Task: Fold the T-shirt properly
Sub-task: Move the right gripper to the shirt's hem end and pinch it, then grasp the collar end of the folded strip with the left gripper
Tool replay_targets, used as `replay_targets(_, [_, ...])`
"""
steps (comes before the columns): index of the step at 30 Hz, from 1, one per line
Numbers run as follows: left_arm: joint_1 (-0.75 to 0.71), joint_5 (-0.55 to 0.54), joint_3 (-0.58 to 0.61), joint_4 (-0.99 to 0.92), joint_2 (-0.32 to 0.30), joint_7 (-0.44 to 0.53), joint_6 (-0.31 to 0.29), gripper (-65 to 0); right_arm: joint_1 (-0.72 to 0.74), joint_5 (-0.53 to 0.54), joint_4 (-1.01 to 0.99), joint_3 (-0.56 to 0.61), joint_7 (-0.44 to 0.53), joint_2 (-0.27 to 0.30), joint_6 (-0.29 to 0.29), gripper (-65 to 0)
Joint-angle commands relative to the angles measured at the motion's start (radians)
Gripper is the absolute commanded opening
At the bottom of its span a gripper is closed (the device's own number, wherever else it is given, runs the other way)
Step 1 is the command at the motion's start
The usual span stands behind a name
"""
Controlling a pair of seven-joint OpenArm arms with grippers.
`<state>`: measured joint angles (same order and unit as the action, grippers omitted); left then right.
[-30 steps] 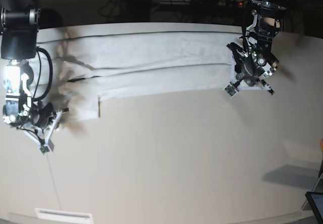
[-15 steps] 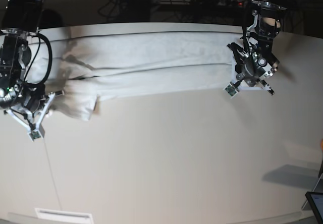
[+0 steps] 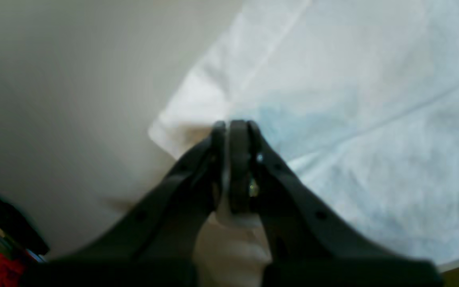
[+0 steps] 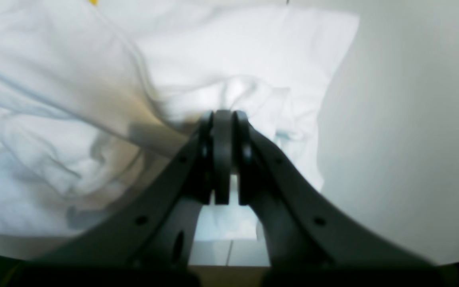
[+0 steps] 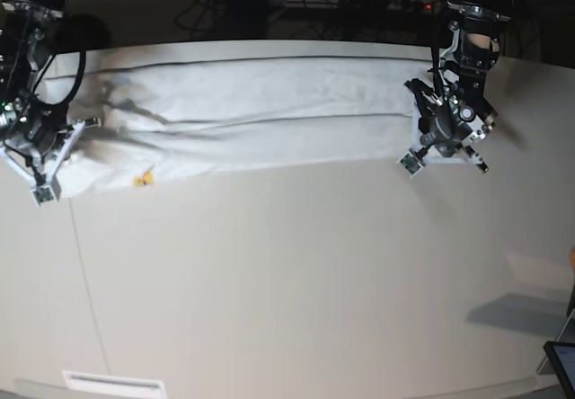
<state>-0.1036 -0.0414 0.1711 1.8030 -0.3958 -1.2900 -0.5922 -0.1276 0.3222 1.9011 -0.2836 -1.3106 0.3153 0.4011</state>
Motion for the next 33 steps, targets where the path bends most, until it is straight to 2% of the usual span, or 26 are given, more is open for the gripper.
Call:
replay_targets(1, [0.011,0.01,-0.005,0.011,-0.013,0.0,0.002,-65.0,-0.001,0.004,0.035,-0.007,0.015,0.014,0.002,-64.9])
replay_targets(9, [0.011,0.01,-0.005,0.011,-0.015,0.0,0.002,-65.0,-0.059,0.004,0.051,-0.03,-0.013,-0.025,0.003,-64.9])
replay_targets(24, [0.011,0.01,-0.006,0.024,-0.016,-0.001,0.002,-65.0,-0.116,-0.002,0.044,-0.024,-0.002,-0.021,-0.003,-64.9])
replay_targets(30, [0.005,0.01,-0.015,0.174,-0.024,-0.003,0.002,-65.0,-0.116,-0.002,0.044,-0.022,-0.002,-0.025,-0.003,-64.9])
replay_targets(33, [0.003,0.01,-0.015,0.195,-0.036,-0.046,0.002,-65.0,-0.116,-0.002,0.044,-0.022,-0.002,-0.026,-0.003,-64.9])
